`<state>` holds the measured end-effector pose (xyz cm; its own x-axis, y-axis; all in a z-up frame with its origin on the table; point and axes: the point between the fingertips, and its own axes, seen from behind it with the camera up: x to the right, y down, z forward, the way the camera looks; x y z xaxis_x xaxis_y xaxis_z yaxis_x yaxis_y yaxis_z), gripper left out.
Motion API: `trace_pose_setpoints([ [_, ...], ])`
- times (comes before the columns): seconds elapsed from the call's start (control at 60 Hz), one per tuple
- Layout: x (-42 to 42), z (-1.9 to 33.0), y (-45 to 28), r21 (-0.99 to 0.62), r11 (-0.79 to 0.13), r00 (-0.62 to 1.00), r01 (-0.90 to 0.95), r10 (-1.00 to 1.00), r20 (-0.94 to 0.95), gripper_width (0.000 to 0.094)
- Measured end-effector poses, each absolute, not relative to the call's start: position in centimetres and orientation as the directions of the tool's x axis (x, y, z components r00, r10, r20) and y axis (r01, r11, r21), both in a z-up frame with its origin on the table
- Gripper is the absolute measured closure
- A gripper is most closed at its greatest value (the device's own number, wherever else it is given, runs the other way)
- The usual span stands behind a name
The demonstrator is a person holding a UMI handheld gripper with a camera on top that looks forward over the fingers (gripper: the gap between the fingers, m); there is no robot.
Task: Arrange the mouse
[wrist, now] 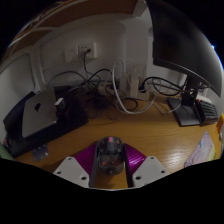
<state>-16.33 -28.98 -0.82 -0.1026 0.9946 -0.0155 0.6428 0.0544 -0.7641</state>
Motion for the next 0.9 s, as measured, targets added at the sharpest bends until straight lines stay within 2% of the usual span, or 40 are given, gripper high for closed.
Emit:
trace_pose_setpoints([
  [0.117, -15.6, 2.9, -26.7, -0.782, 0.057, -0.105, 0.621, 0.994, -0.011, 0.0502],
  [0.2, -14.8, 6.6, -23.3, -0.795, 0.011, -0.075, 0.606, 0.996, -0.043, 0.0505],
  [0.3, -14.0, 10.6, -17.2, -0.813, -0.034, -0.027, 0.581, 0.998, -0.061, 0.0506],
  [0.417, -12.9, 12.3, -8.1, -0.822, -0.045, 0.043, 0.567, 0.999, -0.025, 0.0505],
  [0.617, -10.9, 8.4, 4.6, -0.796, -0.05, 0.118, 0.604, 0.993, 0.027, 0.0506],
  [0.9, -8.3, -0.1, 9.2, -0.733, -0.068, 0.109, 0.676, 0.994, 0.008, 0.0504],
])
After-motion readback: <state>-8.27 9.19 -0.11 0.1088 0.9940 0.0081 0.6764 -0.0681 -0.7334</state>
